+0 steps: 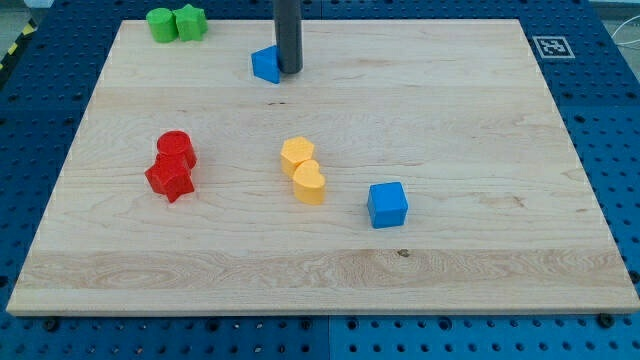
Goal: Slide the blue triangle towards the top left
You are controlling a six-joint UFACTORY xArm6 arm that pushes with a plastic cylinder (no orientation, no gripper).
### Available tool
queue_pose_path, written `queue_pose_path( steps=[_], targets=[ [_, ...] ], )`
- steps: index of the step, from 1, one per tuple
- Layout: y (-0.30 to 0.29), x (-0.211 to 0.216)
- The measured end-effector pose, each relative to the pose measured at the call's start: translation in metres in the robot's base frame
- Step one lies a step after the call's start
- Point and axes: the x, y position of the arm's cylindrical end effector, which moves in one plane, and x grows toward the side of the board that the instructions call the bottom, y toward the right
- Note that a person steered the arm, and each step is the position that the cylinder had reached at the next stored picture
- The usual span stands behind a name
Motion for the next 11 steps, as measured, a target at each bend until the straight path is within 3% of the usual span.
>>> queue_pose_path(
  steps=[2,11],
  targets=[
    [-0.003,0.016],
    [-0.054,0.015]
  ],
)
